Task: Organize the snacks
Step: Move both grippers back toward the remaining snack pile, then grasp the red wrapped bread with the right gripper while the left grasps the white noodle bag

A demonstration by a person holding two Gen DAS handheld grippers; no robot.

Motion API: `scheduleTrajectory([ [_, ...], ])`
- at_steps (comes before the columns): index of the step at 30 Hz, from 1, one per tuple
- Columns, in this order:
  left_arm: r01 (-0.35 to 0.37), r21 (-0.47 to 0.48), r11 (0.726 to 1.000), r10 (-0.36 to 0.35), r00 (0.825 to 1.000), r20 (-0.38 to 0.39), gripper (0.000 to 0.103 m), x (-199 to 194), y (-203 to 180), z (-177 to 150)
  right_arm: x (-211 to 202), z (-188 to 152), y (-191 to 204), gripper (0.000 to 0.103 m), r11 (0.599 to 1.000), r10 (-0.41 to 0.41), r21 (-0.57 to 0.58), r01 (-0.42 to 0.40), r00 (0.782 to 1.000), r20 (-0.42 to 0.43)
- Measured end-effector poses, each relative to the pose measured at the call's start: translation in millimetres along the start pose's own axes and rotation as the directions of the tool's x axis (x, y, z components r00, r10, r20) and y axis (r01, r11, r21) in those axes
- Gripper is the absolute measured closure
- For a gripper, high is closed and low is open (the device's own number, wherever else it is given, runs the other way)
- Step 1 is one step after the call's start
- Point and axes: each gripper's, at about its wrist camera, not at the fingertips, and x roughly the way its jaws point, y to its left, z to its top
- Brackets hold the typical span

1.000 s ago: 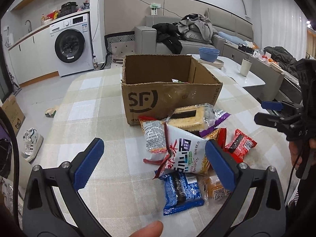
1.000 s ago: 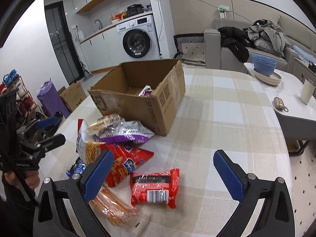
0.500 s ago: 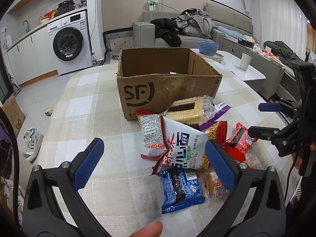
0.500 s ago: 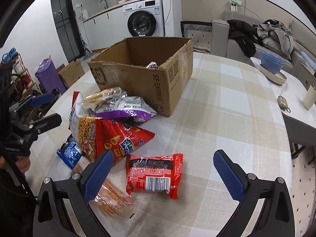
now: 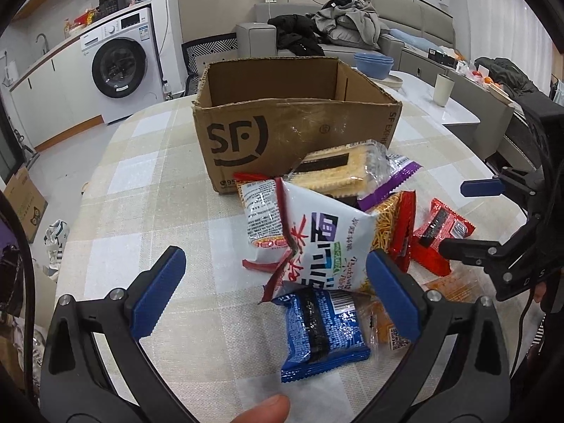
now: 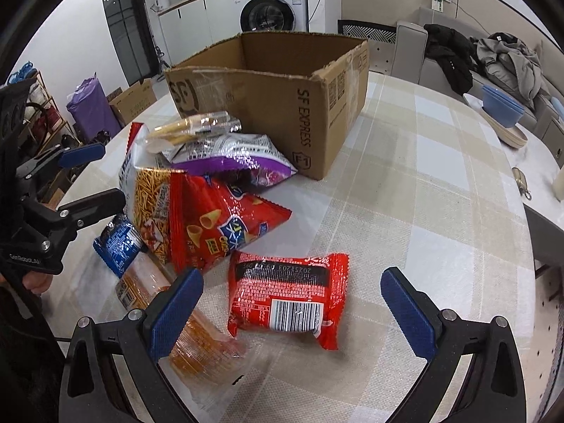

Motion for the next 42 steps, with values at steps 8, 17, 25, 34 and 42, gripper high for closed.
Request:
scheduleTrajectory([
  [8,0.001,0.021,1.0,0.0,0.999,-0.034,0.001,10.2,-10.0,-4.2,15.4,-4.4,-0.3,0.0,1.0,-0.017,-0.002,0.017,0.999,-0.043],
  [17,0.02,0.043,0.999,-0.017,0.998,-0.067,0.001,22.3,-22.2,-1.8,19.1,-7.8,-16.9,0.0,0.999,-0.039,0.023,0.04,0.998,-0.059],
  [25,0.018,0.09,0.996,-0.011,0.997,-0.078,0.001,35.8,-36.6,-1.0,17.3,-9.1,-36.2,0.0,0.995,-0.077,0.054,0.081,0.995,-0.066],
  [34,0.031,0.055,0.998,-0.025,0.994,-0.107,0.001,56.1,-28.5,4.1,25.6,-13.0,-27.2,0.001,0.999,-0.038,0.034,0.042,0.994,-0.101],
  [42,0.069,0.021,0.997,-0.066,0.988,-0.143,0.001,70.8,-23.1,5.7,30.2,-20.6,-21.0,0.001,0.999,-0.045,-0.012,0.044,0.994,-0.099],
])
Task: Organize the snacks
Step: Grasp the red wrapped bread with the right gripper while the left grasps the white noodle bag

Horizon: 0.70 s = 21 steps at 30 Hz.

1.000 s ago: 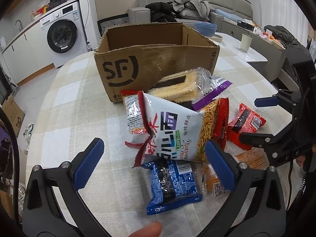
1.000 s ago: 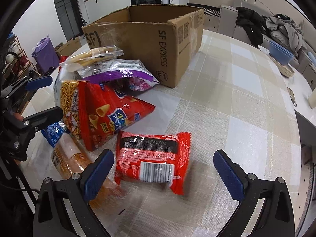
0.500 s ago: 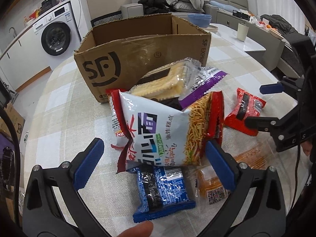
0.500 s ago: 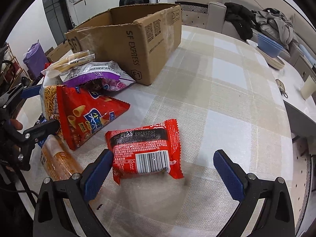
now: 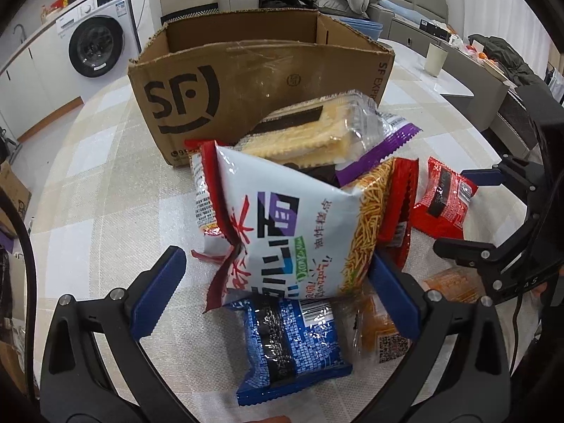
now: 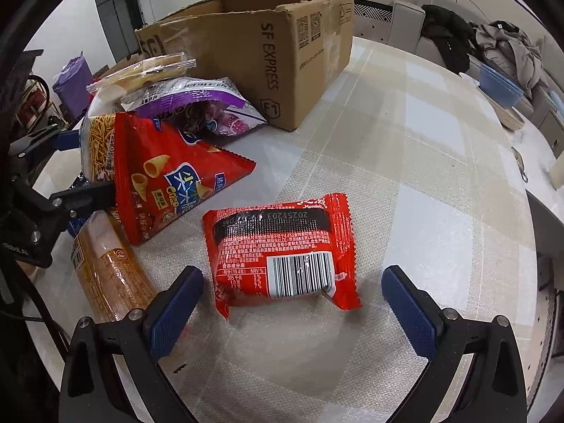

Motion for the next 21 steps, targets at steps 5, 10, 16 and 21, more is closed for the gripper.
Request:
scheduleTrajectory([
  [5,0.004,-0.002,1.0,-0.004,1.0,-0.02,0.001,13.2,1.3,-0.3,1.9,-0.4,0.2,0.001,1.0,0.001,-0.004,-0.001,1.0,0.003],
  [10,0.06,-0.051,0.997,-0.062,0.997,-0.047,0.0,26.7,12.9,2.8,-2.5,-6.3,0.4,0.0,1.0,0.003,-0.006,-0.003,1.0,0.008],
  [16,0.08,-0.027,0.996,-0.08,0.996,-0.024,0.01,32.3,12.5,2.7,-5.7,-4.1,-2.8,0.011,1.0,0.019,0.006,-0.02,0.999,0.03],
  [21,0.054,0.015,0.998,-0.054,0.999,-0.003,0.021,29.6,1.2,7.7,-10.3,-3.0,-2.5,0.029,0.999,0.033,0.0,-0.033,0.999,0.043],
])
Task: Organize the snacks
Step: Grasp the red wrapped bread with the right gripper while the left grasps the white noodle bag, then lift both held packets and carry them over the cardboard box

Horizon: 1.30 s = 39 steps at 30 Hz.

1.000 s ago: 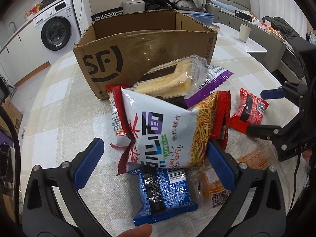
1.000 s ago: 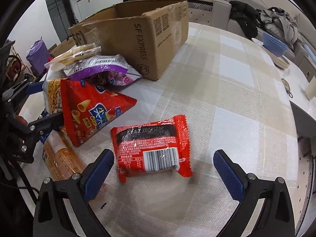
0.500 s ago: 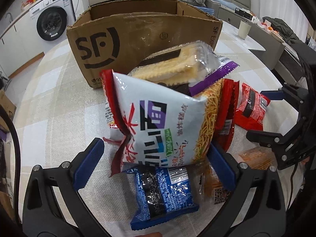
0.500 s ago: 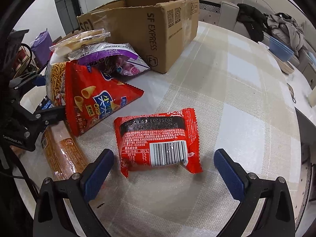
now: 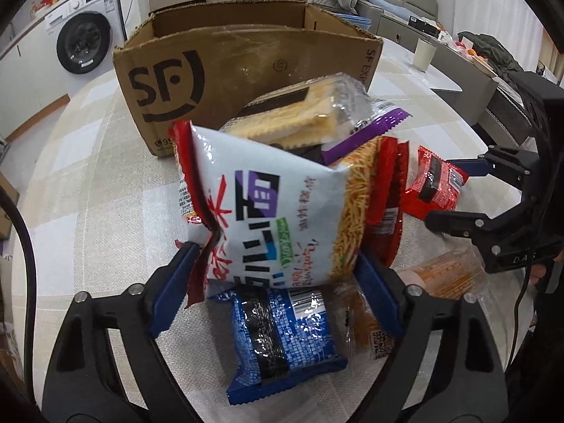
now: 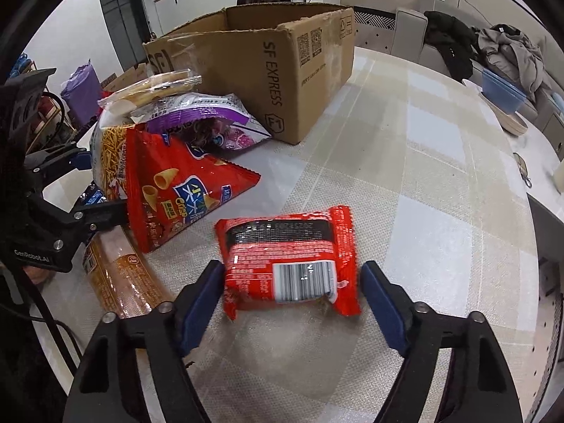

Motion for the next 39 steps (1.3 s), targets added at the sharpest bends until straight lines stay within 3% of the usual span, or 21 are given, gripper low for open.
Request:
scheduleTrajectory([
  [6,-0.044,0.081,0.996,0.039,0.997,0.063,0.032,-15.0,-12.9,2.5,-4.8,0.4,2.6,0.051,1.0,0.016,-0.021,-0.016,1.0,0.017],
  [9,-0.046,0.11,0.993,0.036,0.996,0.084,0.035,-16.3,-21.7,4.9,-7.6,0.3,4.2,0.054,0.999,0.013,-0.036,-0.012,1.0,0.028],
  [18,-0.011,0.096,0.995,-0.001,0.993,0.117,0.041,-43.2,-17.7,-9.0,-21.4,-0.7,2.6,0.054,0.999,0.021,-0.043,-0.018,0.998,0.066],
  [39,-0.007,0.02,1.0,0.001,0.96,0.279,0.04,-135.7,30.4,-28.2,-73.2,10.1,7.6,0.054,0.999,0.05,-0.022,-0.046,0.968,0.247],
])
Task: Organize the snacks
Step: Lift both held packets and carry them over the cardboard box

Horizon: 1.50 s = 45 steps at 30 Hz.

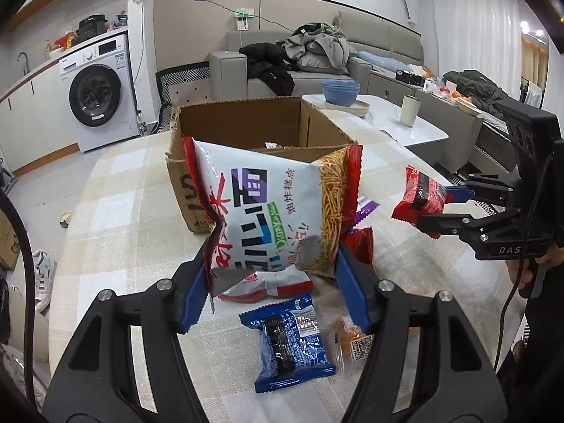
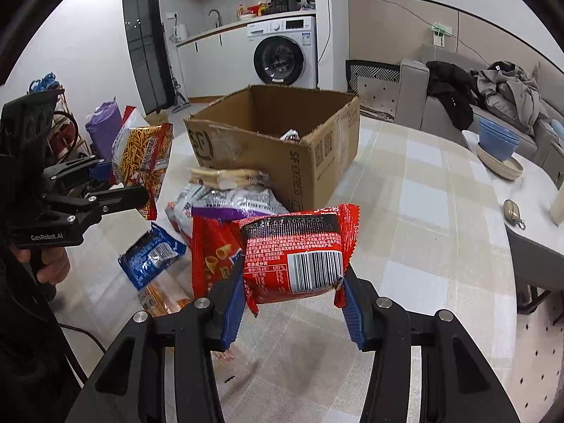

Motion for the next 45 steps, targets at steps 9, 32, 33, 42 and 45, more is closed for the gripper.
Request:
scheduleTrajectory([
  [9,-0.017,-0.02,1.0,0.017,0.999,0.033,0.04,-15.5,5.7,13.8,-8.0,13.4,6.5,0.054,0.999,0.009,0.033,-0.012,0.996,0.083],
  [32,-0.071,-0.075,0.995,0.078,0.992,0.096,0.04,-1.3,19.1,63.4,7.6,64.3,14.4,0.054,0.996,-0.001,0.089,-0.019,0.975,0.221],
  [33,-0.075,-0.075,0.994,0.082,0.992,0.097,0.04,-0.5,19.5,66.0,10.0,66.8,15.2,0.054,0.996,-0.003,0.087,-0.017,0.975,0.221],
  [42,-0.094,-0.063,0.994,0.1,0.991,0.089,0.04,22.7,24.2,95.1,29.5,85.8,16.9,0.054,0.996,-0.011,0.089,-0.009,0.976,0.219],
  [45,-0.1,-0.067,0.993,0.106,0.991,0.082,0.04,36.4,26.2,102.7,32.7,90.7,17.5,0.054,0.996,-0.011,0.089,-0.009,0.975,0.222],
])
